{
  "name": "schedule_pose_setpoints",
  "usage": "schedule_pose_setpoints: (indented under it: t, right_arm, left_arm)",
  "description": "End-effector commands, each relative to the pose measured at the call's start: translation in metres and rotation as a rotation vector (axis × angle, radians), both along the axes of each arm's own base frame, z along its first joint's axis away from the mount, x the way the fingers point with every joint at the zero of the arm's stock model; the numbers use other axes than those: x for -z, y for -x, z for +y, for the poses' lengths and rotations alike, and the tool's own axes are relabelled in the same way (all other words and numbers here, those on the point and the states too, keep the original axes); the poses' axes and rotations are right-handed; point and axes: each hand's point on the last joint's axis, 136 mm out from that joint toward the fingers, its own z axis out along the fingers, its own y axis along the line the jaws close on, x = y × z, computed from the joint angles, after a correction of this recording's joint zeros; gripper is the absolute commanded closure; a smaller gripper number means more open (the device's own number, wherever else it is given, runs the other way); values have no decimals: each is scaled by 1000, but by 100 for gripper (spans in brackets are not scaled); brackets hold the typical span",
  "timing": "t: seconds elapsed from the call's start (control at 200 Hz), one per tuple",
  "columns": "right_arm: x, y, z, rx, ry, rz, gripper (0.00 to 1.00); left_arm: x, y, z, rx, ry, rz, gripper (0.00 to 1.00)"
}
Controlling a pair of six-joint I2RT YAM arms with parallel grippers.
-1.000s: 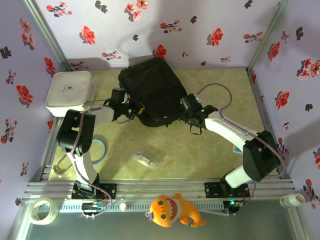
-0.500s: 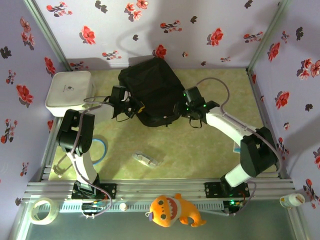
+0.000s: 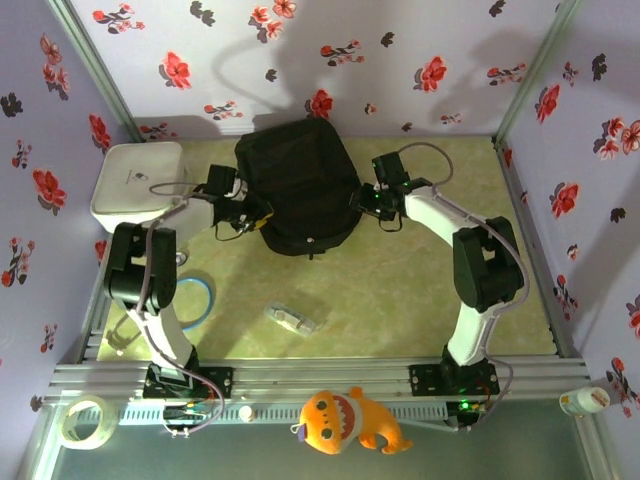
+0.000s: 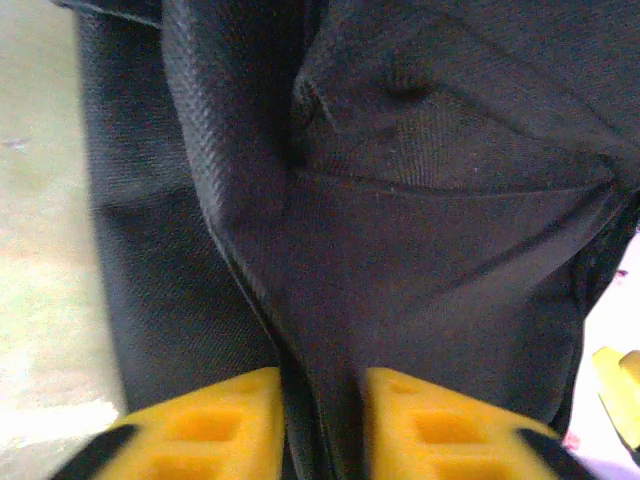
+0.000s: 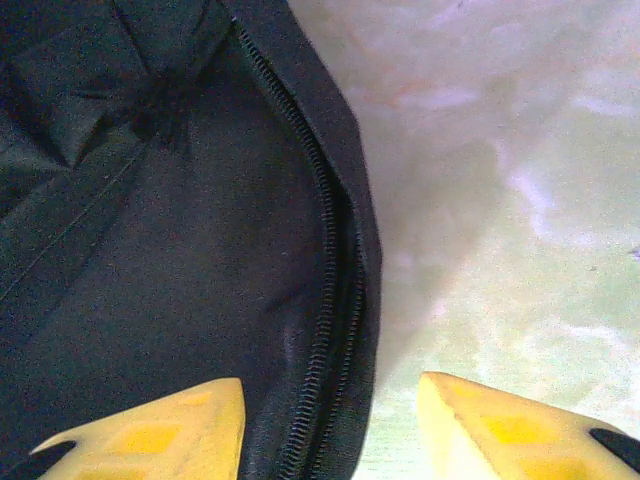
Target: Pack the student bag
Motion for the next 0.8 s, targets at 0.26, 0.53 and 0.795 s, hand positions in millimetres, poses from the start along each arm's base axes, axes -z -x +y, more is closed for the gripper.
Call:
schedule_pose_setpoints:
  t: [0.26, 0.53, 0.795]
  right_arm:
    - [-8, 13, 13, 0, -89, 9, 51]
    - [-7, 30, 18, -10, -92, 25, 51]
    - [-15, 57, 36, -82, -70, 19, 55]
  left_arm:
    - [-39, 40, -19, -2, -19, -19, 57]
    - [-16, 30, -30, -44, -47, 13, 70]
    - [-15, 26, -31, -34, -71, 11, 100]
